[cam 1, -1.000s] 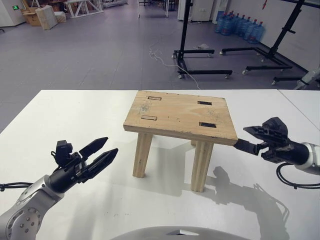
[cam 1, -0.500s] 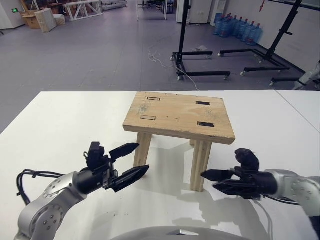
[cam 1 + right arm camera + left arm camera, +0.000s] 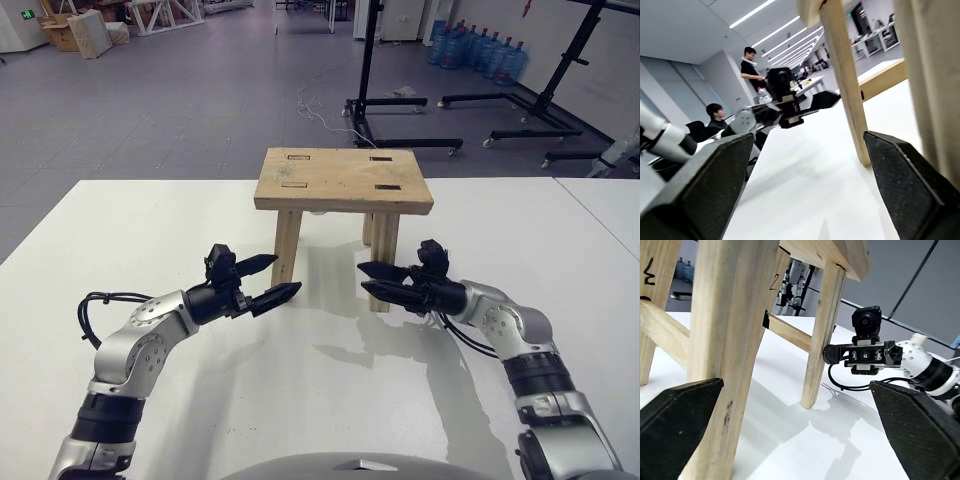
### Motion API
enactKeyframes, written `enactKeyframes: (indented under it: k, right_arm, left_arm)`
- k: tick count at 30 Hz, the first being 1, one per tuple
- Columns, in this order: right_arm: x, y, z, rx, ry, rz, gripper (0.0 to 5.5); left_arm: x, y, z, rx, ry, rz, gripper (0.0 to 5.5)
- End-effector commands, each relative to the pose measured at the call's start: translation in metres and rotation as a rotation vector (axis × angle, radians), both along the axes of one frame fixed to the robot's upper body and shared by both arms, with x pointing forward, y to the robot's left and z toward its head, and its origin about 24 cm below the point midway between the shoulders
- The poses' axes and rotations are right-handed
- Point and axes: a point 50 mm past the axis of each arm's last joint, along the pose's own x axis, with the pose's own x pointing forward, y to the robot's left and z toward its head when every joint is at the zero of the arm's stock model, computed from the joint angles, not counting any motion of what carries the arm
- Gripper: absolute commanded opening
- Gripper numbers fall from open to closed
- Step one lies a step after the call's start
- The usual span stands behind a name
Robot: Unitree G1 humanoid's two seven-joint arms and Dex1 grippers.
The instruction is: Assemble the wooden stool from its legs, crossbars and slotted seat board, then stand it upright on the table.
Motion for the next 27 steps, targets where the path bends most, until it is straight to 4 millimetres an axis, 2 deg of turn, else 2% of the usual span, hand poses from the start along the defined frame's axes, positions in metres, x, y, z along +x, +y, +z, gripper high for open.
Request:
enactKeyframes:
  k: [1, 3, 5, 8, 10, 12, 14, 16, 20, 27]
  right_arm:
    - [0.005, 0.003, 0.018, 0.049, -0.049, -0.005, 4.01]
    - [-0.006, 0.011, 0.039, 0.127, -0.122, -0.005, 4.01]
    - [-0.012, 0.02, 0.068, 0.243, -0.228, -0.065, 4.01]
    - [-0.022, 0.035, 0.113, 0.408, -0.485, -0.36, 4.01]
    - [-0.028, 0.043, 0.123, 0.395, -0.624, -0.626, 4.01]
    - [-0.028, 0.049, 0.125, 0.357, -0.705, -0.876, 4.01]
    - [-0.025, 0.054, 0.116, 0.312, -0.725, -1.018, 4.01]
    - [-0.02, 0.054, 0.103, 0.251, -0.741, -1.105, 4.01]
    - [-0.004, 0.054, 0.079, 0.189, -0.713, -1.167, 4.01]
    - [0.005, 0.056, 0.081, 0.212, -0.78, -1.185, 4.01]
  left_arm:
    - [0.014, 0.001, 0.009, 0.003, -0.056, 0.054, 5.36]
    - [0.01, 0.004, 0.022, -0.012, -0.112, 0.083, 5.36]
    - [-0.007, 0.006, 0.046, -0.053, -0.22, 0.114, 5.36]
    - [-0.043, 0.004, 0.091, -0.182, -0.421, 0.186, 5.36]
    - [-0.054, 0.001, 0.108, -0.204, -0.518, 0.245, 5.36]
    - [-0.042, 0.002, 0.12, -0.213, -0.593, 0.434, 5.36]
    - [-0.019, 0.008, 0.122, -0.165, -0.657, 0.663, 5.36]
    - [-0.002, 0.008, 0.118, -0.068, -0.723, 0.788, 5.36]
    - [0.017, -0.001, 0.103, 0.016, -0.777, 0.898, 5.36]
    - [0.027, -0.006, 0.091, 0.034, -0.807, 0.924, 5.36]
